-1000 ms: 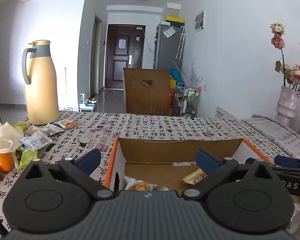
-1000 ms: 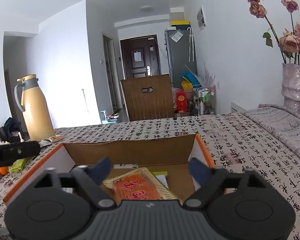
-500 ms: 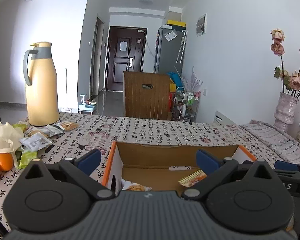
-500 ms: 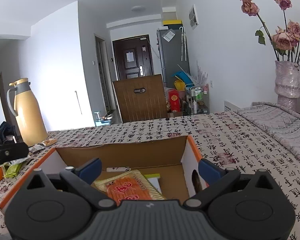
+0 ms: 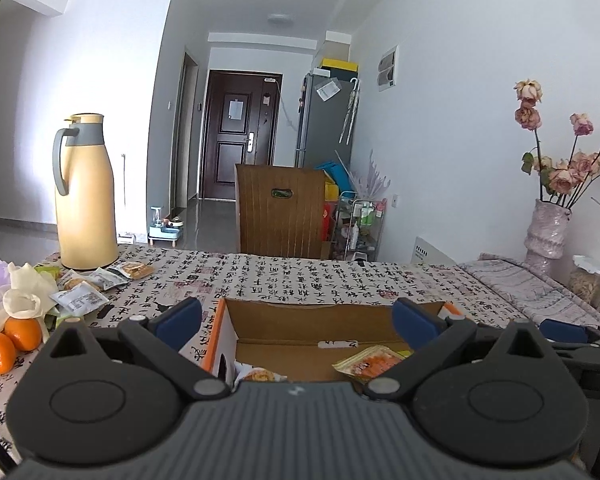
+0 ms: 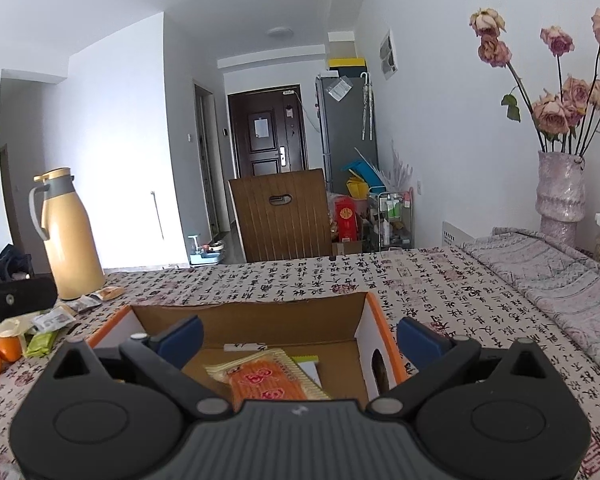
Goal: Organize snacks
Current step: 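Move both tools back over the snack pile, then grasp the cookie packet with white label with the right gripper, then grasp the white wrapped snack with the left gripper while the right holds its cookie packet, then carry both snacks toward the cardboard box, then open both grippers over the box to drop both snacks inside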
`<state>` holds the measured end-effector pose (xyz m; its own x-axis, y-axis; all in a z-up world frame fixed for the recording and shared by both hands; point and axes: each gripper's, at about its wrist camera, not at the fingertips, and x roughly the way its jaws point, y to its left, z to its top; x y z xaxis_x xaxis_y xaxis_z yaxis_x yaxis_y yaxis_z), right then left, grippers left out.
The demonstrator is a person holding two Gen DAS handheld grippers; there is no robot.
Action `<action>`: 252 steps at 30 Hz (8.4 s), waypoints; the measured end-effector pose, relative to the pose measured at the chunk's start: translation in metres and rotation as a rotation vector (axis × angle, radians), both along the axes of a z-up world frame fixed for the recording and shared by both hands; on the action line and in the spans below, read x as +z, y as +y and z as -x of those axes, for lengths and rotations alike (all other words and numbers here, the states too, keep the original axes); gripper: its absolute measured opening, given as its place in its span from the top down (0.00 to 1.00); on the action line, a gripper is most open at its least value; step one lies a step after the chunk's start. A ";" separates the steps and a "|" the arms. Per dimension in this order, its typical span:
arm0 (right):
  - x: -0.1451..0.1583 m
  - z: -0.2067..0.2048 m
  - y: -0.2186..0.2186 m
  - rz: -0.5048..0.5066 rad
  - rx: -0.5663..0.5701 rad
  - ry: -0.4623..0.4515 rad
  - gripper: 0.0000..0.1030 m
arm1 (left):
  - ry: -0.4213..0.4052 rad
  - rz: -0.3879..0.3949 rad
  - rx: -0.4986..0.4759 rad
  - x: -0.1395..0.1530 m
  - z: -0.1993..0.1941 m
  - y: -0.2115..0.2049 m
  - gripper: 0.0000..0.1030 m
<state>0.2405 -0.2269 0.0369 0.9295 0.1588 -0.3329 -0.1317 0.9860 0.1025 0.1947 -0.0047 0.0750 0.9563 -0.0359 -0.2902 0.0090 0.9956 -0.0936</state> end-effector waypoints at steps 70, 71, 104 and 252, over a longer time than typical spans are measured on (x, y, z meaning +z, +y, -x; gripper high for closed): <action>-0.094 0.204 0.036 0.150 0.188 0.251 0.29 | 0.247 0.077 0.006 -0.093 0.164 0.024 0.00; -0.093 0.205 0.036 0.153 0.196 0.247 0.32 | 0.249 0.077 0.005 -0.093 0.165 0.024 0.00; -0.094 0.216 0.038 0.199 0.242 0.203 0.45 | 0.298 0.080 0.004 -0.102 0.162 0.021 0.00; -0.034 -0.020 0.022 -0.001 0.042 0.039 0.00 | 0.082 -0.010 0.070 -0.025 -0.030 0.002 0.00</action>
<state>0.2600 -0.2049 0.0026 0.9085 0.1977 -0.3682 -0.1687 0.9795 0.1097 0.2251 -0.0029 0.0499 0.9293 0.0335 -0.3677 -0.0678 0.9944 -0.0808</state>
